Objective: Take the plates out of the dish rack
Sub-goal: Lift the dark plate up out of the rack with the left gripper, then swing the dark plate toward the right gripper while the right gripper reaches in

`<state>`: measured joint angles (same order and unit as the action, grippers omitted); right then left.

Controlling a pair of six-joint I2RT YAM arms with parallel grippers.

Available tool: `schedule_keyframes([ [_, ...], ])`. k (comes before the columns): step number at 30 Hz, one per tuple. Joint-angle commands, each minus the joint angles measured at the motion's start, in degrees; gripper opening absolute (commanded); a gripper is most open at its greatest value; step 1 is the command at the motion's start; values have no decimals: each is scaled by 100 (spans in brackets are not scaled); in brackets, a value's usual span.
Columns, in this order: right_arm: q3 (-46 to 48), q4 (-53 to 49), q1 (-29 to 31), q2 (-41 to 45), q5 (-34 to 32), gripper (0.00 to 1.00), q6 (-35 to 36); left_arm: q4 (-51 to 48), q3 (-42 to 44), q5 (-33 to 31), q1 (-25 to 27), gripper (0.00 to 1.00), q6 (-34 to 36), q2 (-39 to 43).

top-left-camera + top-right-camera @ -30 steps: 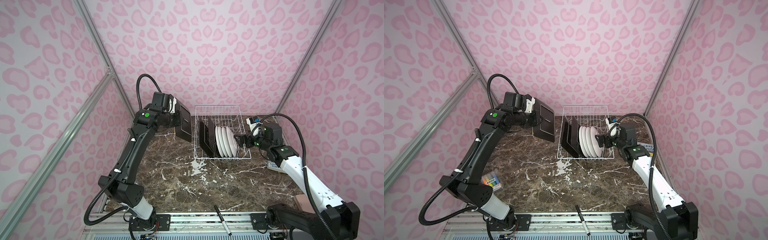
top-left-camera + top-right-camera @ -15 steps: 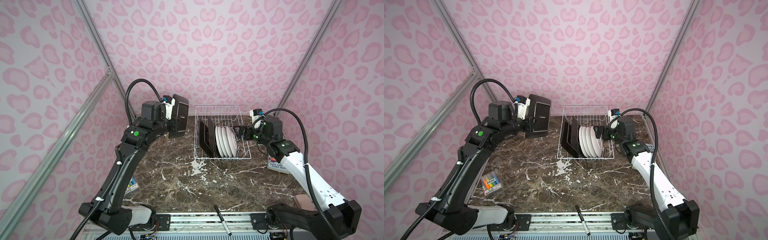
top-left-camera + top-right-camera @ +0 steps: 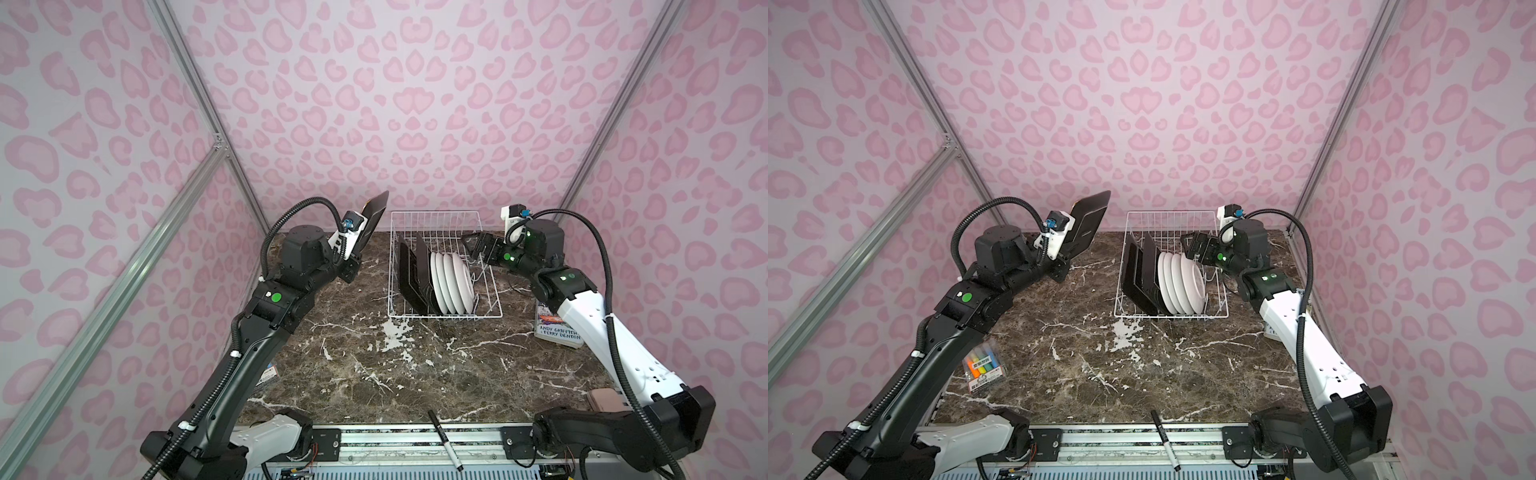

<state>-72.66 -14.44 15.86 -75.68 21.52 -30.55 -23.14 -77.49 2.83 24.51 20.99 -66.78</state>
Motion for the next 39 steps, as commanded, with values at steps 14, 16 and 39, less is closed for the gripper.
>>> schedule_keyframes([
  [14,-938,196,9,-619,818,95,-1154,2315,794,-1060,886,3,2837,-272],
  [16,-1069,171,22,-705,912,94,-1222,2574,962,-1193,1010,3,3084,-274],
  [39,-1733,-566,630,-1410,1062,82,-1402,4238,1755,-2069,1715,3,4666,-432],
])
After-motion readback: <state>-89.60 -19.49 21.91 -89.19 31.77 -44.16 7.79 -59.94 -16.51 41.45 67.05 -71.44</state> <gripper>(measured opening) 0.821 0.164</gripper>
